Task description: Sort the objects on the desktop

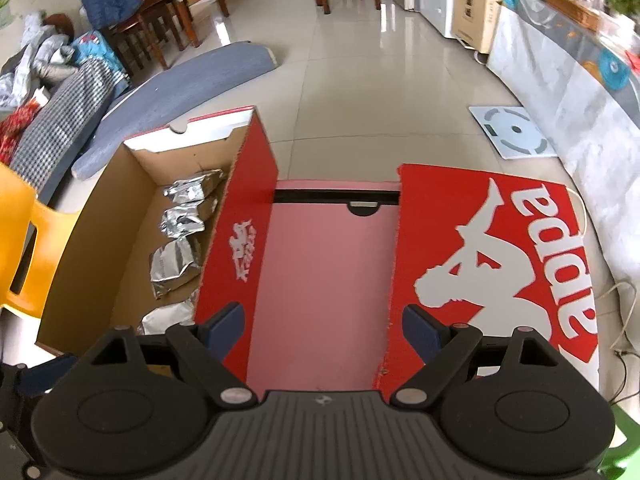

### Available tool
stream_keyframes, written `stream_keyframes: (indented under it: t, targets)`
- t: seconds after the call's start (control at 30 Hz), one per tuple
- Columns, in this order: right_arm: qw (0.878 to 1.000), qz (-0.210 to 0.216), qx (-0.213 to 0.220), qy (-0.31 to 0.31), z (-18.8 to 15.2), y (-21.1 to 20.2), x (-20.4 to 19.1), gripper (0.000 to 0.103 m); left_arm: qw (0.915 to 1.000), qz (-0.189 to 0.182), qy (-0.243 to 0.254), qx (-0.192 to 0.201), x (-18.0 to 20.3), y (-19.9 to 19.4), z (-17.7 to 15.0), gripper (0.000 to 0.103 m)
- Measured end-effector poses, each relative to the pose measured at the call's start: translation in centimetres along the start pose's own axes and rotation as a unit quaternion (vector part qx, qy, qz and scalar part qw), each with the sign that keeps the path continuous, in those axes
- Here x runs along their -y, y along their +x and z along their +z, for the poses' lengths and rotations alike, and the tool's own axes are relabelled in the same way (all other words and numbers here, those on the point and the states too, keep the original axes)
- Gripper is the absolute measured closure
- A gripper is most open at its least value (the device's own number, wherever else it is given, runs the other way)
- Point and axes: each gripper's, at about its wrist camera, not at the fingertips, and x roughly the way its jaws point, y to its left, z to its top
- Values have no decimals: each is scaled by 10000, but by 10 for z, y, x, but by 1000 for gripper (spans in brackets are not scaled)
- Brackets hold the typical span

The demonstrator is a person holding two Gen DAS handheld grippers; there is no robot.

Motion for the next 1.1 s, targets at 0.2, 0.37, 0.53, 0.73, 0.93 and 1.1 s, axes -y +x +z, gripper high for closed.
stream_keyframes:
  t: [0.2,0.37,0.53,0.73,0.93,1.1]
  targets:
    - [9994,-56,-31,342,0,-2,22,17,9999,-91,114,38,13,-1,6,0]
    - [9987,-113,-71,490,-2,-2,34,17,9996,-158,229,44,26,0,9,0]
    - [9982,-135,-89,585,-5,-3,44,17,9991,-199,378,27,39,2,9,0]
    - [9974,-201,-171,668,-9,-3,56,17,9987,-269,438,-67,51,7,8,0]
    - [9974,-334,-224,599,-15,-4,66,17,9983,-325,478,-96,62,10,9,0]
    - [9972,-445,-268,542,-19,-5,74,17,9979,-387,500,-132,69,14,10,0]
